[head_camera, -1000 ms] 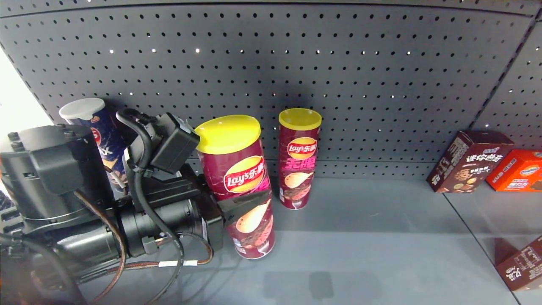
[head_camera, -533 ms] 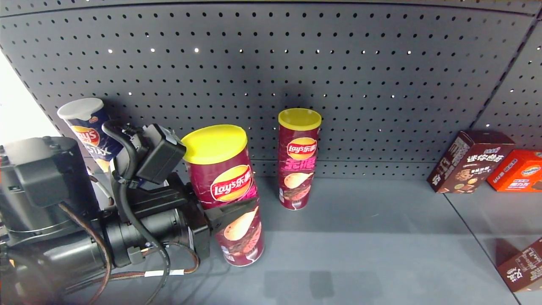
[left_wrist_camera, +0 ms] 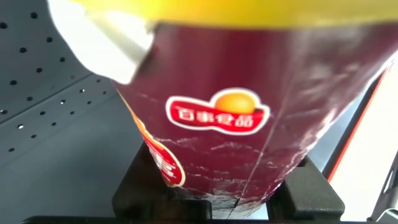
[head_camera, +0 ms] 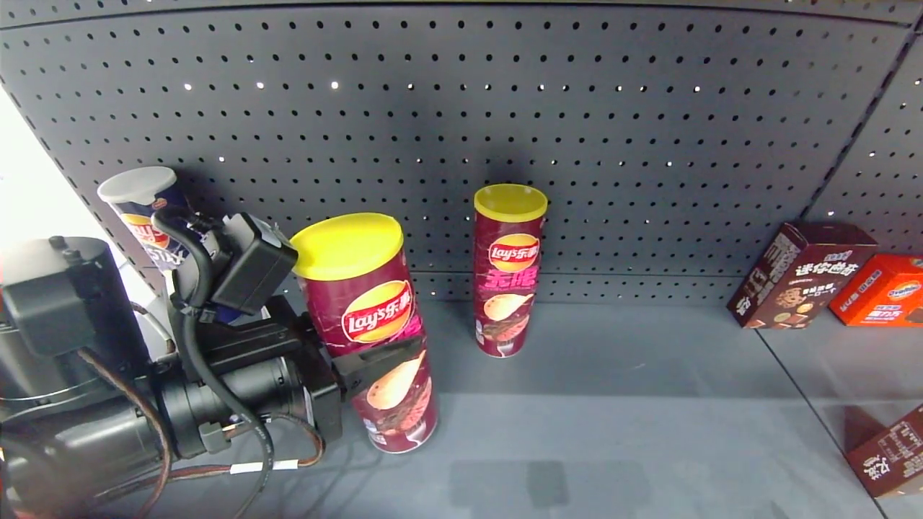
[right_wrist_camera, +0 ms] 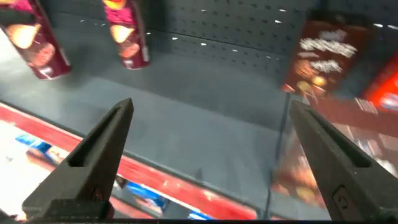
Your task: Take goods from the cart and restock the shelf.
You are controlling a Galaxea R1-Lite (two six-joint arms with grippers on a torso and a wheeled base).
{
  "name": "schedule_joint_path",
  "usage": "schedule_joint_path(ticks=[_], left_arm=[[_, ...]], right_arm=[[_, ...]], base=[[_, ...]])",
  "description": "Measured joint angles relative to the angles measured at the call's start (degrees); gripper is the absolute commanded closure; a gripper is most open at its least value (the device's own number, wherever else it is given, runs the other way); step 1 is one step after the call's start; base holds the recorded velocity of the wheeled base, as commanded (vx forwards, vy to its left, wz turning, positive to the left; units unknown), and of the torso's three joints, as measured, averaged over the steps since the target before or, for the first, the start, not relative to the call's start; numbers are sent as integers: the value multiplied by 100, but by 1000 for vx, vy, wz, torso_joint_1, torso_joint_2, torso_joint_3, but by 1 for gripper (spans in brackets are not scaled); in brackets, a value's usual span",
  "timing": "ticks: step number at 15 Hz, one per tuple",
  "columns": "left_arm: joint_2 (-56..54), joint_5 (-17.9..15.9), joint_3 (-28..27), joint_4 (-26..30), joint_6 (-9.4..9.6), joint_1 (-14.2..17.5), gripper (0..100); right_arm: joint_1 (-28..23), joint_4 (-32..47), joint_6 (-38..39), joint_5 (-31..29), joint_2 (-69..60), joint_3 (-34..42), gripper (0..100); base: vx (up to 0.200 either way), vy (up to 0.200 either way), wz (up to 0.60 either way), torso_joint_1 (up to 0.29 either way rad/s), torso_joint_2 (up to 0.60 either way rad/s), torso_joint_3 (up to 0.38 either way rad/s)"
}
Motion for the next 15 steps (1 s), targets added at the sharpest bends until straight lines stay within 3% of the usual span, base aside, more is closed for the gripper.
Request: schedule_joint_path(ticks=[5, 10, 15], left_arm=[[-28, 0, 16, 2, 0, 82, 100], [-39, 6, 27, 2, -2, 88, 100], [-41, 9, 16, 2, -9, 88, 100]], right_arm=[[413, -940, -290, 118, 1693, -711, 0], [1211, -1162, -713, 187, 2909, -986, 0], [1410, -2289, -713, 258, 4088, -1215, 0]], base=[[0, 0, 0, 0, 0, 0], [0, 0, 0, 0, 0, 0], [0, 0, 0, 0, 0, 0]])
